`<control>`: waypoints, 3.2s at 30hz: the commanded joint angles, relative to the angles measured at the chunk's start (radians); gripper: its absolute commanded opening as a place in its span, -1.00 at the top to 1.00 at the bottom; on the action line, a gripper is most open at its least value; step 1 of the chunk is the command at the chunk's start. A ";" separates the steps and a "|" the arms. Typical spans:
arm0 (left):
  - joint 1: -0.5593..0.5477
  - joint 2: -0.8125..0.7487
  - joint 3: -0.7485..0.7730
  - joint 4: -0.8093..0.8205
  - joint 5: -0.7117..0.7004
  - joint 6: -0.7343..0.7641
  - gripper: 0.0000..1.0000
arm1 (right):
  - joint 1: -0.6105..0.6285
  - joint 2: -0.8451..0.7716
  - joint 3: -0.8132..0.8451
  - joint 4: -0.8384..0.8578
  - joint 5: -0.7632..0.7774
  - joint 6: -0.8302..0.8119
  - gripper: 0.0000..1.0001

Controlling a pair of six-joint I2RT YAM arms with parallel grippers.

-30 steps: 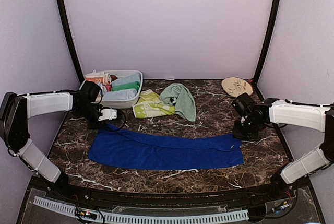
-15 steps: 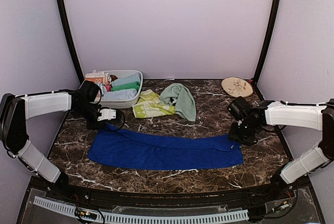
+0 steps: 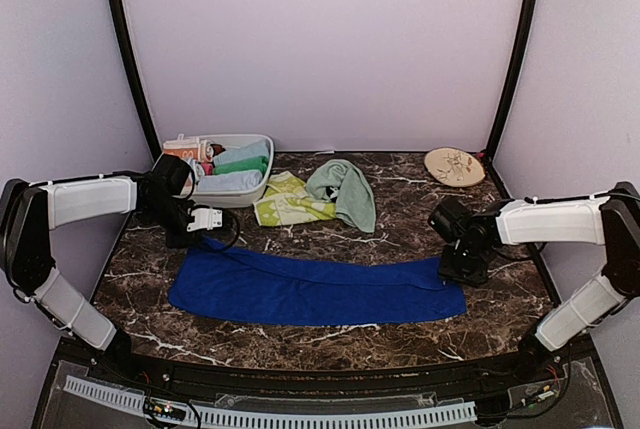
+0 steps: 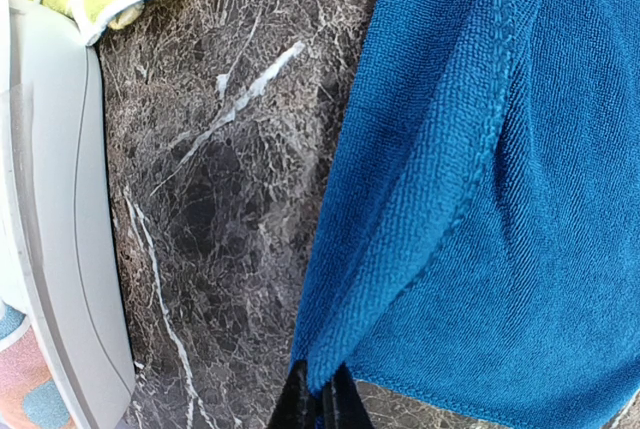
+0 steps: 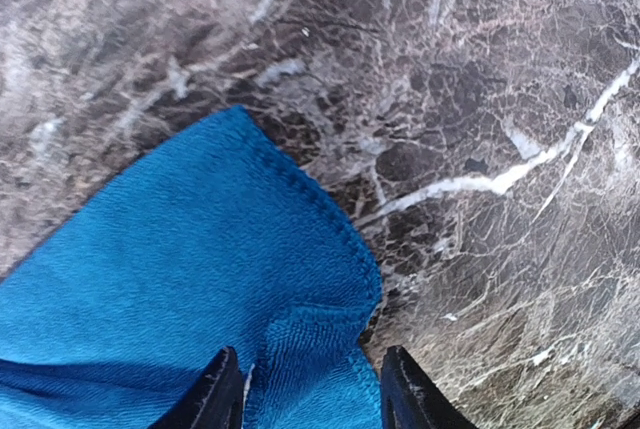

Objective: Roll the towels
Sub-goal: Pick up the towel from the center of the board, then fold the towel at the center of the board.

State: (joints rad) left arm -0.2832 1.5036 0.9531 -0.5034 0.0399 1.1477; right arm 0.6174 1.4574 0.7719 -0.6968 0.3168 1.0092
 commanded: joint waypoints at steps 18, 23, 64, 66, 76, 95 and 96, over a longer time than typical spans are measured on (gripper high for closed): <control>0.007 -0.037 -0.018 -0.011 -0.004 -0.001 0.97 | 0.000 0.037 0.038 -0.006 0.067 -0.033 0.24; 0.007 -0.040 -0.022 -0.009 -0.007 -0.002 0.97 | -0.004 0.061 0.054 0.001 0.066 -0.037 0.19; 0.007 -0.039 -0.023 -0.004 -0.012 -0.011 0.98 | -0.042 -0.015 -0.012 -0.008 0.005 -0.049 1.00; 0.008 -0.037 -0.013 -0.010 -0.012 -0.012 0.98 | -0.048 -0.031 0.011 -0.033 0.024 -0.059 1.00; 0.055 -0.040 0.039 -0.036 -0.030 0.019 1.00 | -0.136 -0.063 0.110 -0.066 0.025 -0.152 1.00; 0.095 -0.011 0.047 0.061 -0.120 0.048 1.00 | -0.234 0.165 0.397 -0.063 0.019 -0.324 1.00; 0.097 -0.008 0.042 0.071 -0.126 0.051 1.00 | -0.237 0.174 0.412 -0.063 0.020 -0.329 1.00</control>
State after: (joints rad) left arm -0.2043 1.4925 0.9813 -0.4690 -0.0364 1.1801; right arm 0.3985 1.5944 1.1206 -0.7506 0.3130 0.7246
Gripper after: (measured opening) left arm 0.009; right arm 0.008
